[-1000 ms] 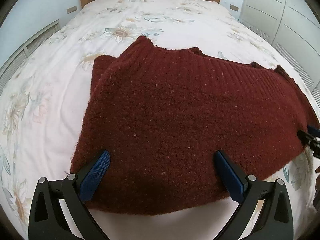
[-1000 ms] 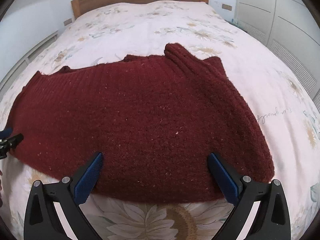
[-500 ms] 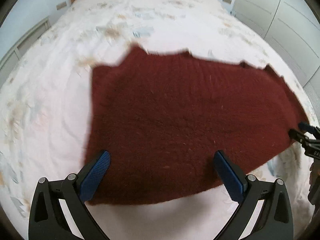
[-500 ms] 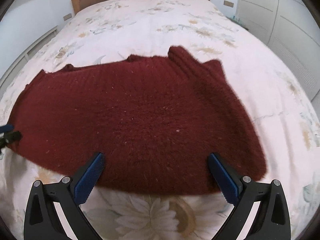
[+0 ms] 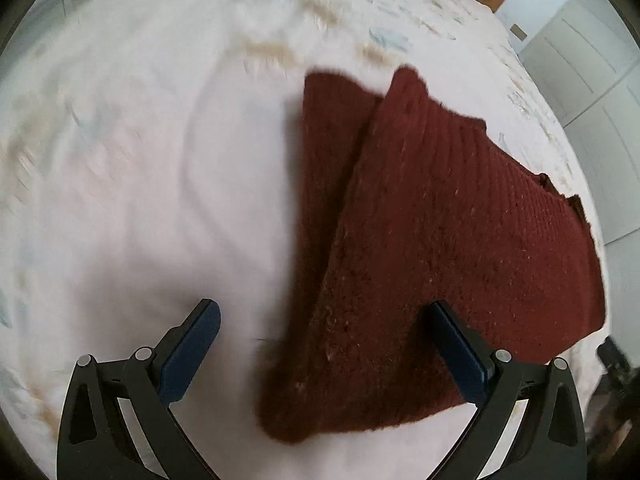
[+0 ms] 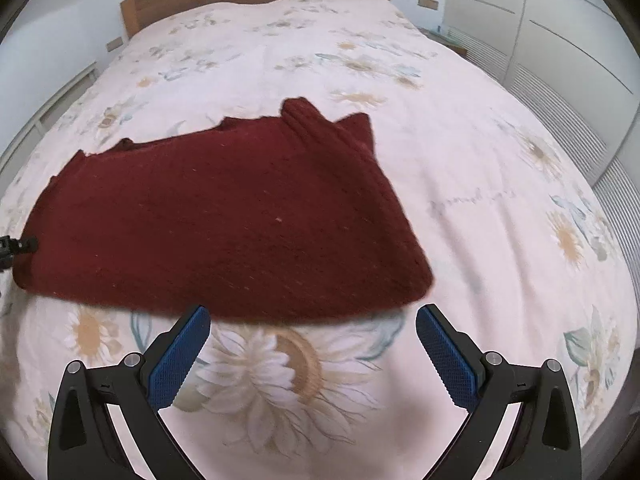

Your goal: Fold small clothes

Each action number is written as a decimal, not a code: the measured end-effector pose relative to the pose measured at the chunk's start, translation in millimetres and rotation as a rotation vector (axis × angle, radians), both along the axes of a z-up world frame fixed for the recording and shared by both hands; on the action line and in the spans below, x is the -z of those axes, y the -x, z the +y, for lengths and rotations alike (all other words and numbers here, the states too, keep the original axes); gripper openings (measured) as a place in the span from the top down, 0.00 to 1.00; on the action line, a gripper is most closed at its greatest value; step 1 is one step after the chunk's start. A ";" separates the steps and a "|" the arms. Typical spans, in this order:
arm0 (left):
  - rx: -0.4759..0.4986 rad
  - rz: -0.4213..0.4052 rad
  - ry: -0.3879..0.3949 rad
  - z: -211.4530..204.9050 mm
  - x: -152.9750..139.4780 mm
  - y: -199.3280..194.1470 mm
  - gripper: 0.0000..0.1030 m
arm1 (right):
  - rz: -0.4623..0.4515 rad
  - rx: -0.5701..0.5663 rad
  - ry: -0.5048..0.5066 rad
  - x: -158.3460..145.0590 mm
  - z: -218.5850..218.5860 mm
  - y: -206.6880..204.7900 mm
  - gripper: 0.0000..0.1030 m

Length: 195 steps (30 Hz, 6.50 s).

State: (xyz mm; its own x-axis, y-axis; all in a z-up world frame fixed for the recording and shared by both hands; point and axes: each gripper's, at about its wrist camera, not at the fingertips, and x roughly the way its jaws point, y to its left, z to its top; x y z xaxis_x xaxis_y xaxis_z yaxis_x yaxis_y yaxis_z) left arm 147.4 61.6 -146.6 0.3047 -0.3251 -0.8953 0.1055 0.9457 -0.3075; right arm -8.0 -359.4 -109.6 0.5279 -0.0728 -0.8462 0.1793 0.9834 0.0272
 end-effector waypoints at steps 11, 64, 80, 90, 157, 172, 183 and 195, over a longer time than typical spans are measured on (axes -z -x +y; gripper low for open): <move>0.087 0.015 0.039 -23.6 -4.0 -1.6 0.56 | 0.015 0.013 -0.008 5.0 -4.6 1.6 0.00; 0.441 -0.060 -0.255 -386.8 -64.1 48.7 0.25 | 0.069 0.203 -0.112 -16.2 -136.8 44.0 0.00; 0.369 -0.122 -0.075 -321.2 -137.1 40.6 0.01 | 0.036 0.087 -0.105 -51.6 -102.4 28.3 0.00; 0.196 -0.149 -0.124 -224.9 -126.0 33.5 0.01 | 0.039 -0.073 -0.114 -96.3 -47.6 -55.7 0.08; 0.235 0.030 -0.113 -281.3 -50.8 -15.8 0.01 | 0.233 -0.049 -0.197 0.9 -55.8 -118.0 0.01; 0.250 0.019 -0.169 -301.2 -17.8 -4.0 0.00 | 0.222 -0.080 -0.350 49.7 -74.0 -115.3 0.04; 0.284 0.020 -0.118 -308.2 -16.4 -5.7 0.27 | 0.239 -0.101 -0.388 40.1 -62.3 -118.6 0.46; 0.345 -0.072 -0.036 -279.6 -67.9 10.6 0.61 | 0.137 -0.114 -0.291 -16.8 -24.7 -97.7 0.62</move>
State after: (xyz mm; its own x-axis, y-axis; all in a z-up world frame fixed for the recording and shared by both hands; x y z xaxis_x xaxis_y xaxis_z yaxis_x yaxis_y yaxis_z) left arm 136.9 -217.9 -78.7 0.2455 -0.3883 -0.8882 0.4405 0.8609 -0.2546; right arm 89.7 -384.1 -92.8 0.3988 0.2354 -0.8863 0.0903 0.9517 0.2934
